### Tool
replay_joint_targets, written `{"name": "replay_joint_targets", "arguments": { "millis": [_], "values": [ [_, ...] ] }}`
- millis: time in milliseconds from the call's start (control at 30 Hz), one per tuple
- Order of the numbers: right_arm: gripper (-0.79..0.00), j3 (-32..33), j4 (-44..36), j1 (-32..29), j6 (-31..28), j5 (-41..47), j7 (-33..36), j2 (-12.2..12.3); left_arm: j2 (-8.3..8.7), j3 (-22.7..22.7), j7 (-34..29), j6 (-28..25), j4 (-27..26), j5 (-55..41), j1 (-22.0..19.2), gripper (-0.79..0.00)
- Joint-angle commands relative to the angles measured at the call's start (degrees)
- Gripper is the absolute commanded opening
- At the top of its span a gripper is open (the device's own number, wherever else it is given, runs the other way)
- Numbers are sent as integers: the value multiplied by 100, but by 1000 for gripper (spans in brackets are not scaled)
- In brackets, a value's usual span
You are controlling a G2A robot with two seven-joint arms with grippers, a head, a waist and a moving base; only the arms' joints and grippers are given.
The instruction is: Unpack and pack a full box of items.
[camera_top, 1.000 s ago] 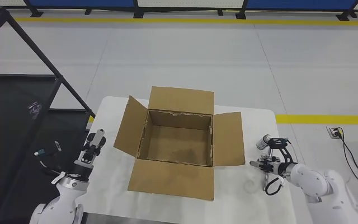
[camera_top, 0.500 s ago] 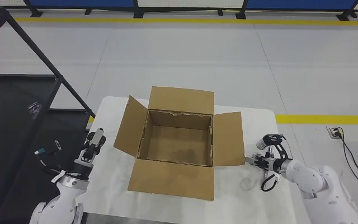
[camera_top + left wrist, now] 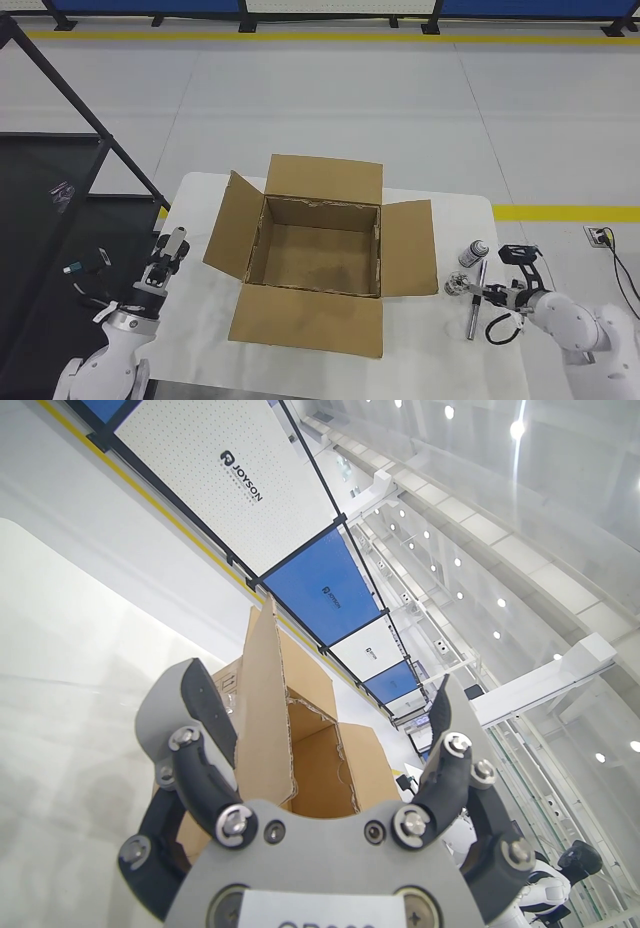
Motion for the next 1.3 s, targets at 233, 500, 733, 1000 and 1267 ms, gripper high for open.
{"name": "replay_joint_targets", "arguments": {
  "millis": [233, 500, 733, 1000, 1267],
  "values": [
    [-49, -206, 79, 42, 347, -367, 118, 7, 0, 55, -7, 4, -1, 33, -35, 0],
    [-102, -655, 351, 417, 598, -800, 350, -29, -2, 34, 46, -10, -21, 26, 43, 0],
    [-265, -994, 518, 643, 750, -926, 461, -82, 0, -16, 78, -30, -35, 2, 103, 0],
    [-403, -1172, 611, 754, 976, -1019, 523, -121, 4, -72, 67, -67, -49, -31, 131, 0],
    [-477, -1295, 698, 811, 1111, -973, 472, -163, 8, -118, 66, -91, -41, -48, 165, 0]
  ]
}}
